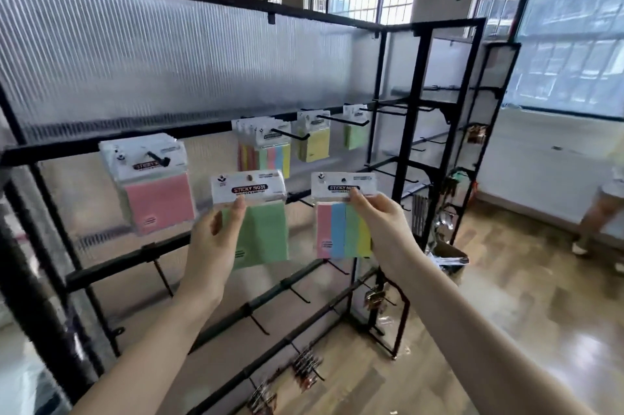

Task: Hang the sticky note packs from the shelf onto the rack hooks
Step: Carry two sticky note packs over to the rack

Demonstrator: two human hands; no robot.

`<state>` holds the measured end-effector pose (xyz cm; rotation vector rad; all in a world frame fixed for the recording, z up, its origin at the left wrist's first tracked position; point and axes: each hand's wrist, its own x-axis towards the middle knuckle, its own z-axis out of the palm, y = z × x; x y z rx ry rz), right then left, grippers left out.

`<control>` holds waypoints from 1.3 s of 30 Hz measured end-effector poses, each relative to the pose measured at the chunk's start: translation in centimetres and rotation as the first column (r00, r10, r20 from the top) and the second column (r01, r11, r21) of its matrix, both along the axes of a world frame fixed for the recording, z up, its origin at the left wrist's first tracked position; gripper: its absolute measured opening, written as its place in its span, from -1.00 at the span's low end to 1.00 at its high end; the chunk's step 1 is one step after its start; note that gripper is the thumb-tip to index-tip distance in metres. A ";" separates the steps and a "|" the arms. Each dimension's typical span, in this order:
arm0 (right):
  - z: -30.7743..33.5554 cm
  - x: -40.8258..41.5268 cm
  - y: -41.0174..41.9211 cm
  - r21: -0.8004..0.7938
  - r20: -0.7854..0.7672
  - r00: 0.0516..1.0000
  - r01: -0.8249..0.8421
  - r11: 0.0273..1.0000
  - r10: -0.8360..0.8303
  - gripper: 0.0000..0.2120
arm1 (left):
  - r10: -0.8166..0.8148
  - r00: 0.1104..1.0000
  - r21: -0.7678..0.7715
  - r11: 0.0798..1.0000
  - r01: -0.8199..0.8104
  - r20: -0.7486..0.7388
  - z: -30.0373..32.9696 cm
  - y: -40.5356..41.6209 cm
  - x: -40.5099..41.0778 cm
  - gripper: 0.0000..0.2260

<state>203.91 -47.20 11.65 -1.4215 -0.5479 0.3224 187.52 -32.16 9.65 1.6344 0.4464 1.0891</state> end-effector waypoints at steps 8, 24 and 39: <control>2.3 3.9 8.1 0.101 0.187 0.982 -0.052 0.993 0.033 -0.81 | -0.005 1.000 0.007 1.000 0.005 0.018 2.0 3.3 4.8 -0.55; 2.3 9.6 12.2 0.202 0.204 0.946 -0.291 0.935 0.250 -0.58 | 0.196 0.981 -0.009 0.981 -0.196 -0.002 1.3 3.6 11.3 -0.70; 2.7 11.1 13.0 0.226 0.386 0.847 -0.471 0.852 0.366 -0.68 | 0.365 0.925 -0.119 0.928 -0.353 0.103 0.6 2.5 11.6 -0.54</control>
